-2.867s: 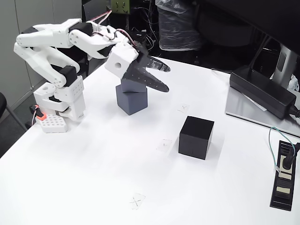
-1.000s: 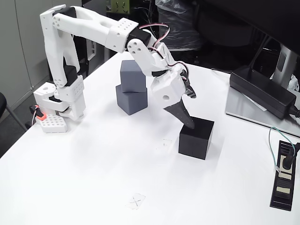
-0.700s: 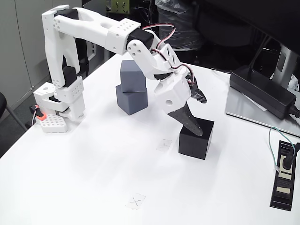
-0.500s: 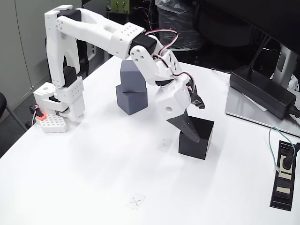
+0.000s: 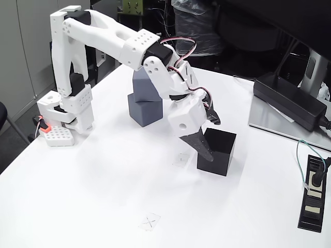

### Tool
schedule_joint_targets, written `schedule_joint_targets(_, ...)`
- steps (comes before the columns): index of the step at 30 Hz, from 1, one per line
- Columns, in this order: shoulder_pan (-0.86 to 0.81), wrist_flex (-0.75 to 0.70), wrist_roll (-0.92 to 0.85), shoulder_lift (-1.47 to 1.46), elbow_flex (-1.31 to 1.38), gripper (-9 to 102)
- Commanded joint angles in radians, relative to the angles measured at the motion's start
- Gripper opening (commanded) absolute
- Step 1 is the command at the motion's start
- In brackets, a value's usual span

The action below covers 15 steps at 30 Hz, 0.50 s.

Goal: Stack the three blocks in an ordered color.

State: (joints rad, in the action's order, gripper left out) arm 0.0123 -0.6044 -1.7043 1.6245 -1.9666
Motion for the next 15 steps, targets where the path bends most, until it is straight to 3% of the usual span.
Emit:
schedule_joint_targets(1,-0.002,0.009,0.006,0.006,-0.011,41)
schedule_joint_targets(15,-0.002,0.014,0.006,0.006,-0.014,41)
